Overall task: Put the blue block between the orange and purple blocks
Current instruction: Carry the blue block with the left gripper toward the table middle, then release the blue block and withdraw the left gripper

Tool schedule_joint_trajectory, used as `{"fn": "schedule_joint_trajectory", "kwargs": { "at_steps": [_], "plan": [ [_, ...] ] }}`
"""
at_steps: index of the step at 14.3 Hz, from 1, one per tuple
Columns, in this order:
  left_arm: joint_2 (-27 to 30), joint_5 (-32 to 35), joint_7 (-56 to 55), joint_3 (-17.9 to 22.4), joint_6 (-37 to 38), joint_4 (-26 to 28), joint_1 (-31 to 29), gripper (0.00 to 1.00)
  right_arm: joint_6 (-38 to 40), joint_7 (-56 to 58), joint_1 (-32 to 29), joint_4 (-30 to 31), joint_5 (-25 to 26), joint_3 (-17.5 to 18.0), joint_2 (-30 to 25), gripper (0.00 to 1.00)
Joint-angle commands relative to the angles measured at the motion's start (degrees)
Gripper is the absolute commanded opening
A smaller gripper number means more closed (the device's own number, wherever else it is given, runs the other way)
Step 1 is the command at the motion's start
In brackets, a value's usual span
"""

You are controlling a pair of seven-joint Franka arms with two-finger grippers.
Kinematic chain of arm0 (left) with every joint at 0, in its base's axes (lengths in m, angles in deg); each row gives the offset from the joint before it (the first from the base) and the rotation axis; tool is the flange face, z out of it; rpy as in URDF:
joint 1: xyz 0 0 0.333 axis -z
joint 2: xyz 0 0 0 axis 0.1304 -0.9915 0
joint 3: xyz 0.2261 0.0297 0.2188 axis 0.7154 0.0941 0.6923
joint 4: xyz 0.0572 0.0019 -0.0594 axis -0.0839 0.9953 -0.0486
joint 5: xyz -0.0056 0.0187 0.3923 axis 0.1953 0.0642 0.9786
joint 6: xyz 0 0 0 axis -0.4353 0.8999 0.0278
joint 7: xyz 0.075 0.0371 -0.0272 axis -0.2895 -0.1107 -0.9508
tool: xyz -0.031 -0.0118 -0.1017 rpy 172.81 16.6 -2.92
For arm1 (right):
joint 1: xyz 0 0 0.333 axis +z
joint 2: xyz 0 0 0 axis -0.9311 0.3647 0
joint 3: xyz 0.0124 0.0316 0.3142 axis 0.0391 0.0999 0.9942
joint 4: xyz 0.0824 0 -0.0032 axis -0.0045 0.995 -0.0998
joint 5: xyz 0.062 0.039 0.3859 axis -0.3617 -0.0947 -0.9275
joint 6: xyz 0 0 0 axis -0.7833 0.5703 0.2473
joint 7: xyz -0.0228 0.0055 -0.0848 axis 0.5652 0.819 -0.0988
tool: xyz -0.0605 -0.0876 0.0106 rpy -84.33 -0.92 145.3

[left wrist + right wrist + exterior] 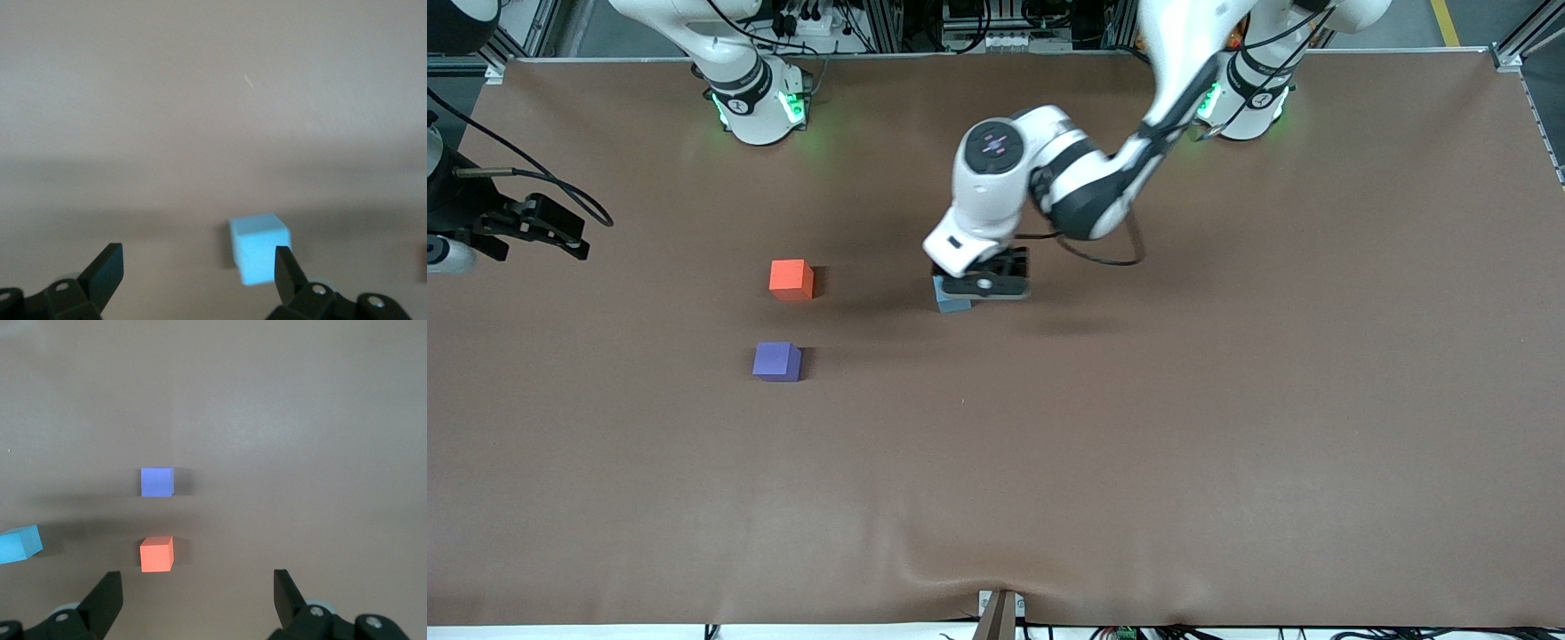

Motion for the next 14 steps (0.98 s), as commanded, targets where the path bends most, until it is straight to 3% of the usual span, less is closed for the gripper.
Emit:
{"fn": "schedule_joint_trajectory", "kwargs": {
  "at_steps": [1,5,9,11,14],
  "plan": [
    [6.02,1.71,3.62,-0.41,6.82,2.21,-7.61,1.0,-0.13,0.49,-0.22,-0.62,-0.84,0.1,0.31,1.0],
    [12.69,1.71,19.24,-0.67,17.02,2.56,-20.69,1.0,-0.13,0.58,-0.05,-0.54,-0.75,0.1,0.48,1.0],
    [19.73,0.14,43.42,-1.29,22.92,2.56,-36.43,1.0,-2.13,0.58,1.62,-2.73,-0.66,0.19,9.77,1.0],
    [23.33,-4.51,46.09,-1.2,25.81,2.82,-39.09,1.0,-6.42,-0.12,3.46,-2.91,-1.36,0.27,12.69,1.0],
    [27.64,-4.96,49.06,-0.16,29.42,4.49,-38.75,1.0,-11.98,-3.63,7.24,-2.56,-3.82,0.19,16.72,1.0]
  ]
}}
